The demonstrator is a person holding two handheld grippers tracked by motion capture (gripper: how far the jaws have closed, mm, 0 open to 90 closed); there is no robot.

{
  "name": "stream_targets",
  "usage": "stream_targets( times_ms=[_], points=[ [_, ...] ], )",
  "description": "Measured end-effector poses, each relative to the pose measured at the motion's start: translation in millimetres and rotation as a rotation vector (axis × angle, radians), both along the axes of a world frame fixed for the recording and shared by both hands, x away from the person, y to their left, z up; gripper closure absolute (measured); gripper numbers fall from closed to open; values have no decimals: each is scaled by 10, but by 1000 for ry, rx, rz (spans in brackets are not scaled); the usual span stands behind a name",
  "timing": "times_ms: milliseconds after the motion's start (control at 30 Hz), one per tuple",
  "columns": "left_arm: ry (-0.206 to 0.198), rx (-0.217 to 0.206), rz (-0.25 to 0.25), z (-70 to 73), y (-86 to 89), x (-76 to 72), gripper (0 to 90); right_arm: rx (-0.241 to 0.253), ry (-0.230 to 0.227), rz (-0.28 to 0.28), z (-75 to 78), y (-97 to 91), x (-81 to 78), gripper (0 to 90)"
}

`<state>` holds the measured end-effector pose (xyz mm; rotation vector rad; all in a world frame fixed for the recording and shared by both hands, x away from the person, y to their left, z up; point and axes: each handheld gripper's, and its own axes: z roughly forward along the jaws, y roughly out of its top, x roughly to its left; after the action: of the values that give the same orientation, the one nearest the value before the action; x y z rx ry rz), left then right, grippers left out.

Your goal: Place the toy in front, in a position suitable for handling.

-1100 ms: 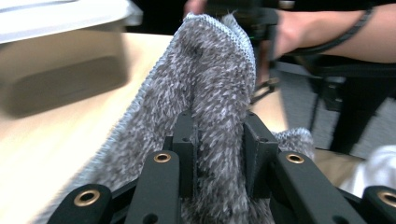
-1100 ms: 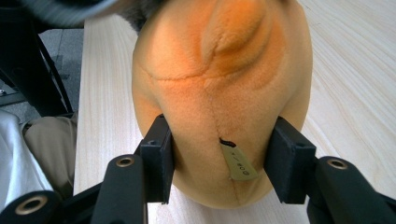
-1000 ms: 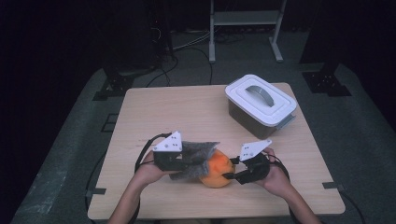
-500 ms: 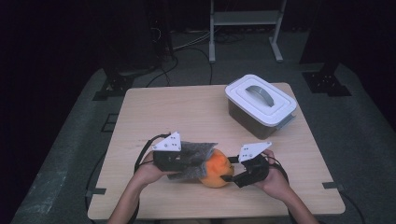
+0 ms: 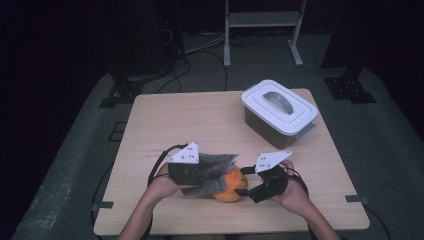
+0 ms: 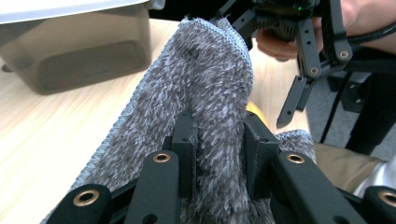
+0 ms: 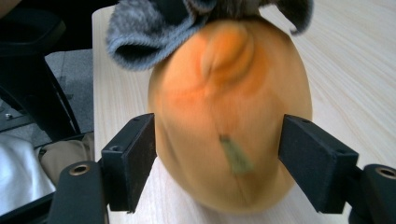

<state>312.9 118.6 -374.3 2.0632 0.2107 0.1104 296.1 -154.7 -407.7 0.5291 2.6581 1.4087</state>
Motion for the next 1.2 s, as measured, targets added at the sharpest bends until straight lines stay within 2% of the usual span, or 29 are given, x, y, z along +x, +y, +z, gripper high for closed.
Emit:
stream_targets(
  times_ms=[67, 100, 133, 167, 233, 267, 300, 433, 500, 567, 667, 733, 767, 800, 867, 1033, 1200],
  points=[
    [-3, 0, -11, 9, -16, -12, 705, -6, -10, -1, -10, 17, 3, 256],
    [-5, -1, -14, 22, -29, -24, 705, -2, -4, -10, -59, 65, 18, 302],
    [-7, -4, -18, 40, -39, -38, 705, -2, -4, -10, -59, 65, 18, 302],
    [-11, -9, -25, 61, -44, -51, 706, -8, -20, -1, -68, 77, 10, 355],
    [-8, -37, -34, 103, -49, -68, 706, -30, -52, 33, -54, 92, -27, 442],
    [-10, -38, -36, 118, -55, -71, 705, -38, -67, 53, -52, 104, -50, 457],
    [-18, -25, -28, 125, -59, -65, 705, -55, -101, 94, -69, 133, -93, 475],
    [-11, 5, 0, 74, -15, -23, 705, -65, -120, 117, -73, 144, -121, 495],
    [3, 2, 6, 56, 24, 4, 701, -66, -132, 132, -79, 134, -126, 501],
    [6, 10, 36, 38, 94, 39, 700, -80, -136, 141, -72, 111, -134, 503],
    [28, -3, 52, 1, 178, 83, 700, -80, -137, 138, -72, 76, -131, 503],
    [44, -12, 41, -11, 172, 85, 701, -71, -135, 140, -81, 59, -123, 502],
    [54, -10, 24, -19, 132, 74, 701, -80, -151, 152, -80, 80, -131, 502],
    [54, -10, 24, -19, 132, 74, 701, -80, -151, 152, -80, 80, -131, 502],
    [58, -14, -2, -18, 68, 52, 700, -99, -165, 172, -77, 114, -150, 502],
    [57, -27, -75, 10, -108, -34, 700, -101, -177, 189, -87, 143, -180, 502],
    [63, -35, -77, 12, -99, -38, 699, -80, -167, 175, -93, 96, -155, 503]
  ],
)
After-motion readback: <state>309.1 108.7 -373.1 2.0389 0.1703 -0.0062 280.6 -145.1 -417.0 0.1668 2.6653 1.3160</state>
